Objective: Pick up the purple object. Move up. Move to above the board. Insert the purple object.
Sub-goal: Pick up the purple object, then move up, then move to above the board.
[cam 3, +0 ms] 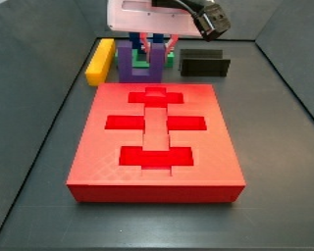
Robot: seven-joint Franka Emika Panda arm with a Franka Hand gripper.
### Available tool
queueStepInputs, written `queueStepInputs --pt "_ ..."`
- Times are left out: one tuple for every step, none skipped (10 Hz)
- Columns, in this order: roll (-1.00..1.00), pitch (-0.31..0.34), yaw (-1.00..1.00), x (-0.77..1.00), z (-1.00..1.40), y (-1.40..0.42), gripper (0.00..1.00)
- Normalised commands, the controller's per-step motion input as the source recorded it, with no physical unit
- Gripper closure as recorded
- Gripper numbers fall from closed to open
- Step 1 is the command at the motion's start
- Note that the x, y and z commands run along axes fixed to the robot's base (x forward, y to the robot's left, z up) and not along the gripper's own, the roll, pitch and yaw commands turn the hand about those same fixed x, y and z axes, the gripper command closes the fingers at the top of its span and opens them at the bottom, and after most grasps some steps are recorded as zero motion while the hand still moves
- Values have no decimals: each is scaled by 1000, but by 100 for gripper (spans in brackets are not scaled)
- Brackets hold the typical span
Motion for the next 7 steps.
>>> queueStepInputs --pt "0 0 0 0 0 0 100" --pt "0 0 0 0 833 0 100" --pt "-6 25 -44 -28 777 -54 100" --pt "-45 41 -37 -44 474 -33 100" --pt "-79 21 -28 -2 213 1 100" --pt "0 0 0 0 1400 0 100" --pt "8 2 14 -3 1400 -1 100"
